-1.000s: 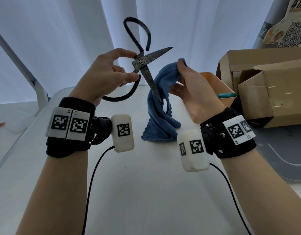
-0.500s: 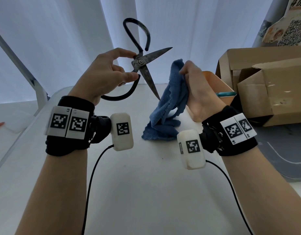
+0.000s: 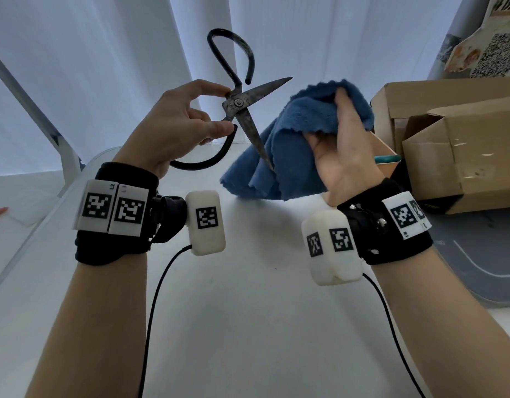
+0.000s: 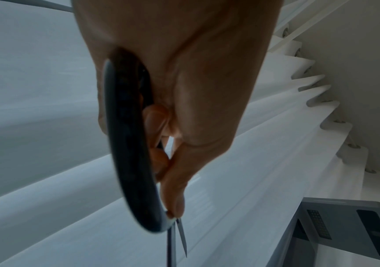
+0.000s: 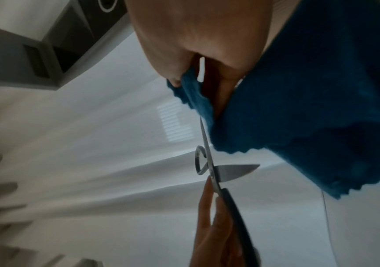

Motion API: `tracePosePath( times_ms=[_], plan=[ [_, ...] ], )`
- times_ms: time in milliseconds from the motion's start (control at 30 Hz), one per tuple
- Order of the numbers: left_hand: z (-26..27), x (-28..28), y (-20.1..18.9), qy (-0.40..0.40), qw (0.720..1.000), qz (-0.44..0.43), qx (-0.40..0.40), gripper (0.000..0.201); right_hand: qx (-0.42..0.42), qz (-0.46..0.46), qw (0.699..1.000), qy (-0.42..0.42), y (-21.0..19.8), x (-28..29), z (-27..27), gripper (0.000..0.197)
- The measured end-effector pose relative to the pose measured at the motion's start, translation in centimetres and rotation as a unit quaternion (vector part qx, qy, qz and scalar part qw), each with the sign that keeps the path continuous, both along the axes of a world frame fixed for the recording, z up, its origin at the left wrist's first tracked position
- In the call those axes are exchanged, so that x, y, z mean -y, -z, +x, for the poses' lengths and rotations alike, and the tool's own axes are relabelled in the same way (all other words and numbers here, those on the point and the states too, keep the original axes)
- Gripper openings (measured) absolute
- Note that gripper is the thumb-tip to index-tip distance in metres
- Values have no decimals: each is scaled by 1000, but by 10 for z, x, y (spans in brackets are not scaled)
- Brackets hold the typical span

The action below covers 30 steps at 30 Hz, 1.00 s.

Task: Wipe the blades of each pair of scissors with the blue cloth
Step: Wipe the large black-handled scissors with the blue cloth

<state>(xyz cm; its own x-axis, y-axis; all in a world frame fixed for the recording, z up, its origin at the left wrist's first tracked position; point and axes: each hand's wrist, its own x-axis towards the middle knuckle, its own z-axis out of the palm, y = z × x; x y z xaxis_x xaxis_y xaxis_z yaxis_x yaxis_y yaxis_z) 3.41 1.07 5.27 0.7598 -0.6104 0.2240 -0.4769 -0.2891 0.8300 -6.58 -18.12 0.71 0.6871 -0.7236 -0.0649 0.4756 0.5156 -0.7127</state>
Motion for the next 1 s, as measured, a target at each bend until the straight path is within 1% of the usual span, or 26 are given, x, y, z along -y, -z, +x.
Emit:
tracePosePath(
  times_ms=[33, 67, 133, 167, 233, 300, 367, 467, 567, 600, 667, 733, 767, 867, 1000],
  plan=[
    [0, 0, 0, 3, 1000, 1, 1, 43, -14, -3, 1000, -19, 0, 0, 0, 18],
    [0, 0, 0, 6, 1000, 2, 0, 43, -63, -30, 997, -37, -1, -1, 0, 16],
    [-1, 1, 1, 12, 1000, 0, -3, 43, -159, -92, 981, -68, 1, -5, 1, 20],
    [0, 1, 1, 14, 1000, 1, -4, 43, -181, -107, 974, -84, 1, -7, 2, 22],
    [0, 1, 1, 19, 1000, 7, -4, 44, -169, -95, 975, -111, 1, -10, 2, 22],
    [0, 0, 1, 27, 1000, 13, -4, 44, -136, -89, 976, -146, 0, -12, 0, 18],
    [0, 1, 2, 33, 999, 18, -4, 44, -111, -106, 974, -165, -2, -13, -1, 18],
    [0, 3, 3, 42, 999, 17, -5, 44, -58, -88, 976, -192, -6, -14, -4, 21],
    [-2, 6, 4, 51, 999, 16, -3, 44, -24, -112, 967, -228, -9, -17, -7, 13],
    [-3, 7, 4, 52, 999, 15, -2, 44, -16, -121, 964, -238, -8, -17, -8, 14],
    [-3, 7, 4, 56, 998, 13, 0, 44, -25, -148, 957, -247, -6, -16, -9, 23],
    [-4, 8, 3, 60, 998, 10, 0, 45, -46, -179, 954, -234, -3, -15, -7, 32],
    [-4, 8, 3, 62, 998, 9, -1, 45, -50, -189, 953, -231, -2, -15, -7, 33],
    [-4, 7, 2, 64, 998, 7, -1, 45, -36, -202, 951, -230, -1, -16, -6, 27],
    [-5, 6, 1, 67, 998, 4, -2, 45, -41, -183, 956, -225, 0, -16, -5, 30]
  ],
)
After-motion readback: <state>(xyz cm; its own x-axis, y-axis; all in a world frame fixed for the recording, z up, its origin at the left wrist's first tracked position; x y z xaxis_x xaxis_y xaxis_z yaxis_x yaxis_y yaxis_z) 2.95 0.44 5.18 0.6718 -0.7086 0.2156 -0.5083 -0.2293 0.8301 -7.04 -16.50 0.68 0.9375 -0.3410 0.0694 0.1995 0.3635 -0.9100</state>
